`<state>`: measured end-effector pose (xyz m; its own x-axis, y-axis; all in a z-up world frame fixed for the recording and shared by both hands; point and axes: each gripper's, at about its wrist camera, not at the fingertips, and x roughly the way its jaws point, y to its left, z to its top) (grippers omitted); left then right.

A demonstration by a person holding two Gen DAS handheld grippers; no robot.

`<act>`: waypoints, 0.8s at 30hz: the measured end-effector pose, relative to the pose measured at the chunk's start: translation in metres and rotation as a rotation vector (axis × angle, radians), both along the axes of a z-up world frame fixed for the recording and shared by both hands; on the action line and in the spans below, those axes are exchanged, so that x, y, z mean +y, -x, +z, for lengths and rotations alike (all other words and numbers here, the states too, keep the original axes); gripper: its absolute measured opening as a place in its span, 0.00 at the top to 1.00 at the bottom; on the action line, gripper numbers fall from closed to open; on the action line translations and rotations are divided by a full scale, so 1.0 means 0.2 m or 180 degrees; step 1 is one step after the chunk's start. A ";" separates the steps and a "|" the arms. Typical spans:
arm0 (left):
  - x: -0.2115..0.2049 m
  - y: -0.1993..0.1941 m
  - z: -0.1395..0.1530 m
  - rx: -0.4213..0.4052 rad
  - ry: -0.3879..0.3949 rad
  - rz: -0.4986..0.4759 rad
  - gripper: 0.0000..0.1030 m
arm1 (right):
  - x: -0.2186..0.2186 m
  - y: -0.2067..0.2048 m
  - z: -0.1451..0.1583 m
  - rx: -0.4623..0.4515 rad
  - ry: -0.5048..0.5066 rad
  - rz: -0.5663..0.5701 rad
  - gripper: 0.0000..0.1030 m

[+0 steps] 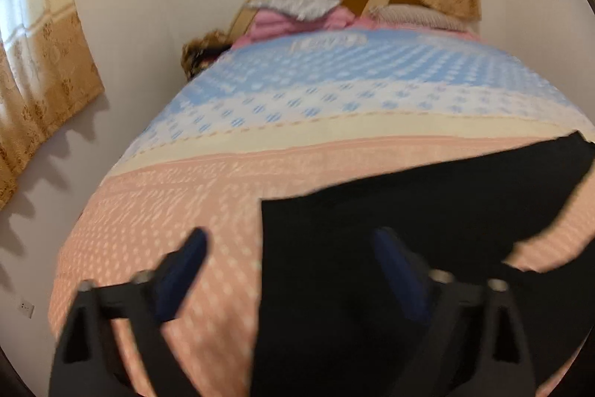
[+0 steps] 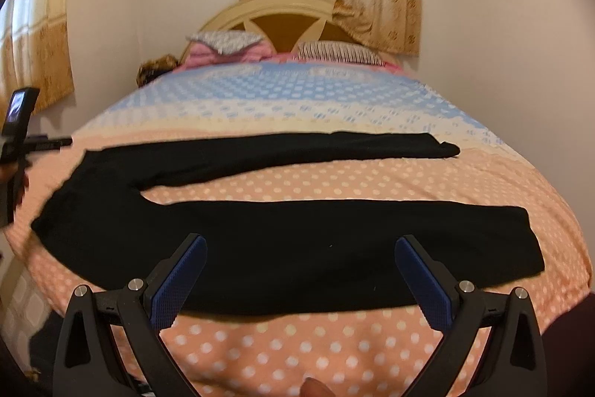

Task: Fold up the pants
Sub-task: 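Grasp the black pants waistband with the left tool while the right tool approaches the pants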

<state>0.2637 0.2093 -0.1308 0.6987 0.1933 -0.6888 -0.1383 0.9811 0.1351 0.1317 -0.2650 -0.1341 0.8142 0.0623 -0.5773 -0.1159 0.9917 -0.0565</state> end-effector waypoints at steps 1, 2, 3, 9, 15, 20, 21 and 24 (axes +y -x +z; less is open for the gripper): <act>0.03 -0.05 -0.02 0.0071 0.0024 -0.0030 0.21 | -0.01 -0.03 -0.01 0.0029 0.0023 0.0004 0.01; 0.06 -0.10 -0.05 0.0121 0.0014 -0.0004 0.24 | -0.03 -0.06 -0.01 0.0048 0.0038 0.0001 0.01; 0.08 -0.15 -0.08 0.0182 0.0026 0.0019 0.25 | -0.04 -0.09 -0.02 0.0063 0.0054 -0.0008 0.01; 0.18 -0.31 -0.28 0.0589 0.0312 0.0061 0.39 | -0.18 -0.28 -0.02 0.0169 0.0112 -0.0100 0.01; 0.29 -0.35 -0.34 0.0610 0.1044 -0.0147 0.52 | -0.41 -0.49 0.01 0.0302 -0.0131 -0.0228 0.10; 0.29 -0.33 -0.34 0.0594 0.1115 -0.0259 0.60 | -0.71 -0.77 0.01 0.0598 -0.0228 -0.0497 0.30; 0.29 -0.34 -0.34 0.0600 0.1075 -0.0286 0.61 | -0.78 -0.83 0.02 0.0637 -0.0293 -0.0560 0.31; 0.30 -0.38 -0.33 0.0652 0.1126 -0.0255 0.75 | -1.03 -1.03 0.05 0.0713 -0.0425 -0.0830 0.38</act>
<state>0.3407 0.2694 -0.1970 0.5436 -0.1298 -0.8293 -0.0648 0.9785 -0.1956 0.3385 -0.4710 -0.1243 0.6669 -0.0438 -0.7438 0.1469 0.9864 0.0737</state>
